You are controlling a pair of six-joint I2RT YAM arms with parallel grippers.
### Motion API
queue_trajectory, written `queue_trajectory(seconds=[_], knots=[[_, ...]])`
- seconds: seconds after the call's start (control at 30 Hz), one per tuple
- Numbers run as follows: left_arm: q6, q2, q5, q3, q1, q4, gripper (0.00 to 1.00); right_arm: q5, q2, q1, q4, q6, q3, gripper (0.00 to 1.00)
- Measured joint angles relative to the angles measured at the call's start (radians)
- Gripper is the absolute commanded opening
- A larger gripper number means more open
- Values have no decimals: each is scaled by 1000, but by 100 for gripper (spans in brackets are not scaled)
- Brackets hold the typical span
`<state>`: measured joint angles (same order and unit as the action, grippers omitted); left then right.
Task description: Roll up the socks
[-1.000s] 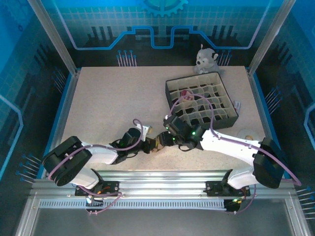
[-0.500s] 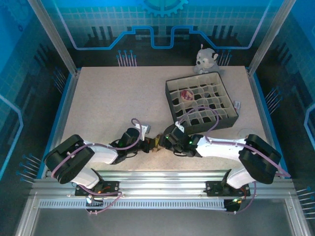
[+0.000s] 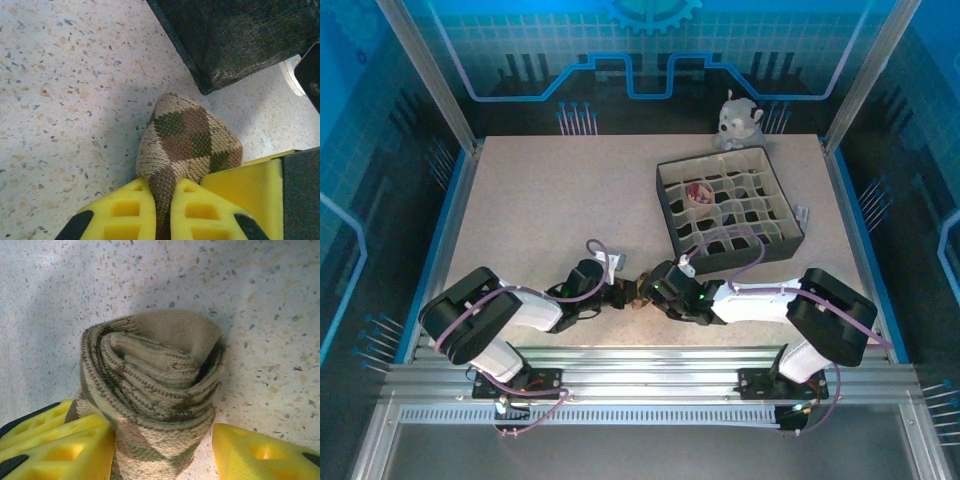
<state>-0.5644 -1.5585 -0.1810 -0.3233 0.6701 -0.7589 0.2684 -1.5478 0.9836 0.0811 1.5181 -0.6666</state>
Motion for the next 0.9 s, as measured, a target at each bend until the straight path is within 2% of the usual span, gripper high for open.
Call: queue_trajectory(seconds=[0.4,0.7,0.83,0.9], knots=[[-75,-71,-37,25,-41,-114,0,21,-69,4,93,53,3,55],[-91,-88,-38,25,-56,-117,0,11,-123,-1,-5,43,-79,55],[-92,-99,-45,26,-69,-124,0,-6,-152,-8,-69,34,-134,50],[-93,-104,-45,26,-76,-127,0,-18,-172,-14,-79,25,-158,44]])
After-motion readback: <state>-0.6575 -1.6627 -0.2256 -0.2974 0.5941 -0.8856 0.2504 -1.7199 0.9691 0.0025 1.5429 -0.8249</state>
